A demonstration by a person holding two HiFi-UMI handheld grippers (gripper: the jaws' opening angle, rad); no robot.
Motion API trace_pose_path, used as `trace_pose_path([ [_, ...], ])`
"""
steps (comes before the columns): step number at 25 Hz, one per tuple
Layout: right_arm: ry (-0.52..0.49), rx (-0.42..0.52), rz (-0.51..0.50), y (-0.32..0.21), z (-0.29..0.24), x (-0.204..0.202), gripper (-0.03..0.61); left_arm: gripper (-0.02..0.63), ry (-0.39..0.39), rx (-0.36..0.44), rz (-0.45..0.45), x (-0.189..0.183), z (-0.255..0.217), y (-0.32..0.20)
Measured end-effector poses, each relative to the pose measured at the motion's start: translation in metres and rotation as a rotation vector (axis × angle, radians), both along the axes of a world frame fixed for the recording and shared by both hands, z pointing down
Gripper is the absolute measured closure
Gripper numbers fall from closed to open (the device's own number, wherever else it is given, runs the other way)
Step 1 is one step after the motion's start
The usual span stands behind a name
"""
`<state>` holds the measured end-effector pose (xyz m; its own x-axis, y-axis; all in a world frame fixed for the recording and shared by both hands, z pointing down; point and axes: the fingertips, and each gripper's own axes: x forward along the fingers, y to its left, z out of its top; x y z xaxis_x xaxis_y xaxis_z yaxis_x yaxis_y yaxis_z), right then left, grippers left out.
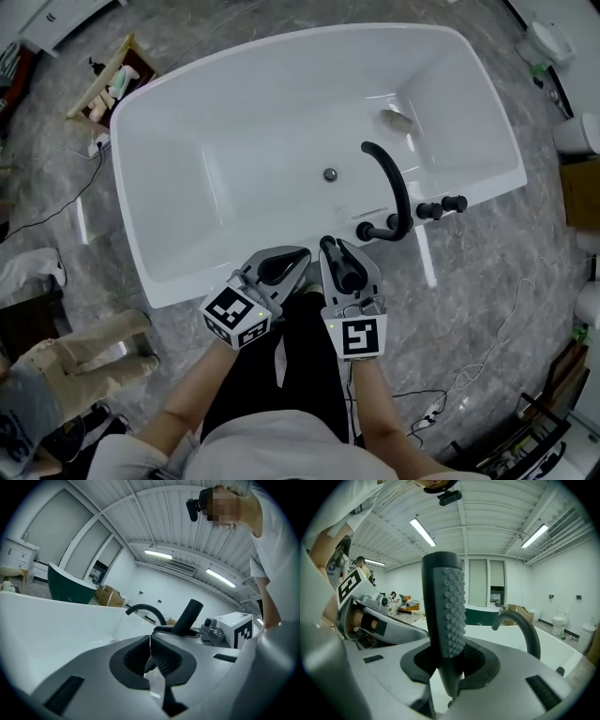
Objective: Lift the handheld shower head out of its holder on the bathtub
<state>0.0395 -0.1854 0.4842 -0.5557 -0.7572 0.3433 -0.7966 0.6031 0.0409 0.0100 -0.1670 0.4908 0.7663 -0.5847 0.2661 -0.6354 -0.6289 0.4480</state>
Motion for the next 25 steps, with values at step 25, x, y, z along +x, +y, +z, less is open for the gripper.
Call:
trace_pose_path([
  [25, -0.129, 0.035, 0.13, -0.01, -0.095, 0.016, 0.472, 0.603, 0.022, 0.124, 0.044, 0.013, -0.078, -0.02],
])
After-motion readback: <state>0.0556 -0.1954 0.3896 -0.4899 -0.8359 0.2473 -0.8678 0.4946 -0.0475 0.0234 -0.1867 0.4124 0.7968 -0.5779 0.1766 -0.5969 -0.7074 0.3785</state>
